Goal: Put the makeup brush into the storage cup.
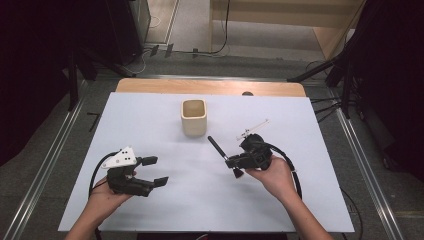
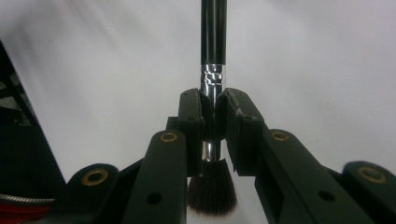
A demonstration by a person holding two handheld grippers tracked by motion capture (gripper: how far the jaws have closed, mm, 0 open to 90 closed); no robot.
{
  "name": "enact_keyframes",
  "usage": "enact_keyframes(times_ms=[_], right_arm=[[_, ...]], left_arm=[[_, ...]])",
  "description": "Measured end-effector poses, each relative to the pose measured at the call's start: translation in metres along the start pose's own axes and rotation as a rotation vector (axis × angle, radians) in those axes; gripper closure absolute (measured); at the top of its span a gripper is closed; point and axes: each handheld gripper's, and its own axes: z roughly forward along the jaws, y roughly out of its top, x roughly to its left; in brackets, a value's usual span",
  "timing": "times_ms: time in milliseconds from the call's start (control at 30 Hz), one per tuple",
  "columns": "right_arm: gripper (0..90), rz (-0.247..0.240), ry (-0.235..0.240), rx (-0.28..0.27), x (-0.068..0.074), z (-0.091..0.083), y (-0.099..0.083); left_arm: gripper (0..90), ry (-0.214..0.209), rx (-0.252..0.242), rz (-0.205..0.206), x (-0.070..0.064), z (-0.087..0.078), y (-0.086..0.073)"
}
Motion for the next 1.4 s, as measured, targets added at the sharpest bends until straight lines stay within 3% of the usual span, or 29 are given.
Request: enact_keyframes(times_ms=[167,433,533,700,1033,1200,1400], right_arm=[[79.3,-0.007,0.030,-0.048,-0.002,-0.010,-0.002],[79.2,-0.042,0.045,-0.044,-0.006,-0.013,-0.002],[79.2,-0.068,0.092,-0.046,-0.008,-0.015,-0.003],[79.2,-0.100,0.102,-0.050,-0.010,-0.022,-0.005],[79.2,-0.175,0.159,-0.020,-0.012,-0.037,-0.006],[79.2,-0.212,0.202,-0.008,-0.020,-0.041,-0.007],[79.2,-0.244,0.215,0.023,-0.031,-0.044,-0.011]], left_arm=[[20.1,-0.030,-0.013,0.003,-0.001,0.002,0.003],[20.9,-0.049,0.011,-0.025,0.001,0.009,0.005],[21.2,-0.045,0.016,-0.026,0.002,0.010,0.007],[21.2,-0.056,0.026,-0.025,0.002,0.013,0.009],[21.6,-0.103,0.057,-0.013,0.000,0.020,0.013],[21.7,-0.118,0.064,-0.015,0.000,0.024,0.017],[21.8,-0.135,0.085,-0.006,-0.002,0.031,0.021]])
